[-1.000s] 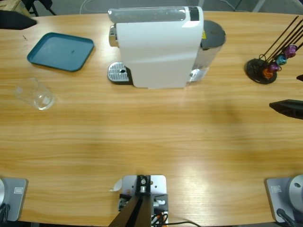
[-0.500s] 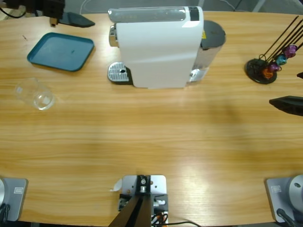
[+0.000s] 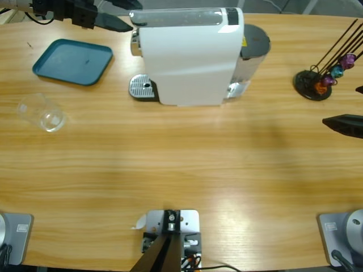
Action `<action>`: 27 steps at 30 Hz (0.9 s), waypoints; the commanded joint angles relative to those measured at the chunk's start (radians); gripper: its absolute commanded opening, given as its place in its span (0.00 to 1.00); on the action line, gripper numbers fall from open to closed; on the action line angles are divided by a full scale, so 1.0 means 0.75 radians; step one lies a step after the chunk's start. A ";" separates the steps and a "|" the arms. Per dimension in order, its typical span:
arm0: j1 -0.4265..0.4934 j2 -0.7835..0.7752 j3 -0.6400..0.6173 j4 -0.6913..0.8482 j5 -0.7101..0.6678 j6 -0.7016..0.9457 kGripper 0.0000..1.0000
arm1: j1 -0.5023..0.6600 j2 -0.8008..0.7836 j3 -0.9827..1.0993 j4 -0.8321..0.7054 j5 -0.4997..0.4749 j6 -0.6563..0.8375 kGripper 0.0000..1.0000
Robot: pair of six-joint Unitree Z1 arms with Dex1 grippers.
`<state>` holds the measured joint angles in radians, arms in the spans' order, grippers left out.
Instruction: Pour coffee
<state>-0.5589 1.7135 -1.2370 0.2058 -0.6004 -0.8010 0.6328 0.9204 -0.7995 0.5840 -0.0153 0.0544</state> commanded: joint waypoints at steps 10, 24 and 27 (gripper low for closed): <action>-0.022 0.027 -0.013 -0.062 -0.034 0.117 0.00 | 0.015 0.061 0.027 -0.004 -0.023 0.011 1.00; -0.233 -0.082 -0.311 -0.056 0.126 0.343 0.13 | -0.001 0.027 0.045 -0.006 -0.262 0.095 0.90; -0.260 -0.081 -0.298 -0.052 0.123 0.752 0.39 | -0.001 0.014 0.040 -0.008 -0.272 0.093 0.85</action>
<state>-0.7110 1.6702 -1.4574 0.1714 -0.5475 -0.6405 0.6324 0.9528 -0.7991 0.5841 -0.1750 0.1157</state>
